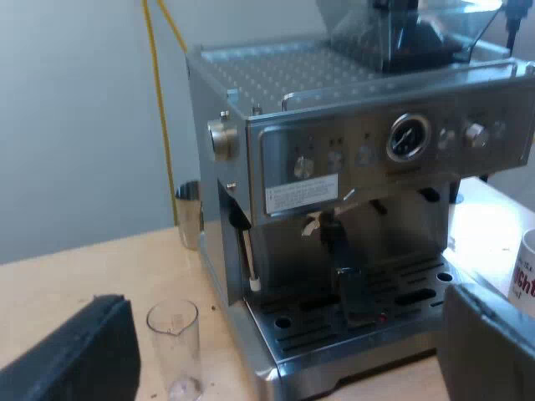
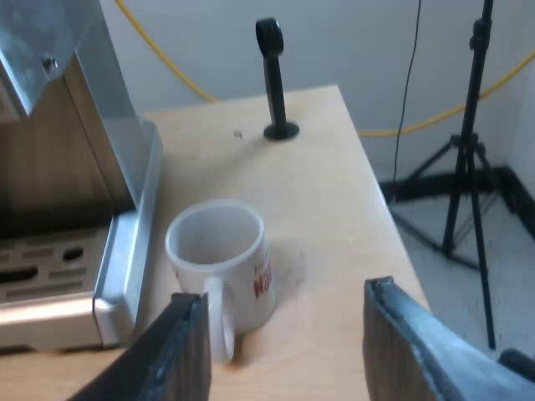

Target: Remove mug from coffee machine

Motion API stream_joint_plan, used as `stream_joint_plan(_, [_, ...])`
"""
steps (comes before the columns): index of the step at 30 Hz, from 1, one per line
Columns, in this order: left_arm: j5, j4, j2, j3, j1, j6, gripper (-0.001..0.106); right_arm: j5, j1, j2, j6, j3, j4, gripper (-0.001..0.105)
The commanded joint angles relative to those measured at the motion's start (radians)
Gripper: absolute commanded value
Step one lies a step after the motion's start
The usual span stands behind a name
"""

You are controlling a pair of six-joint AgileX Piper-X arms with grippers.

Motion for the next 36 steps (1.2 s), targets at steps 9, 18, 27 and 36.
stream_joint_plan(9, [-0.004, 0.172, -0.101, -0.007, 0.003, -0.005, 0.077, -0.006, 0.0, -0.048, 0.001, 0.008, 0.04, 0.044])
stream_joint_plan(18, [-0.134, 0.168, -0.101, 0.014, 0.002, -0.011, 0.077, -0.006, 0.0, -0.048, 0.001, 0.013, 0.04, 0.044])
stream_joint_plan(27, [-0.169, 0.049, -0.098, 0.188, 0.002, -0.011, 0.077, -0.006, 0.0, -0.048, 0.001, 0.114, 0.04, 0.044])
stream_joint_plan(36, [-0.169, -0.064, -0.097, 0.321, 0.002, -0.011, 0.077, -0.006, 0.0, -0.048, -0.002, 0.216, 0.04, 0.044])
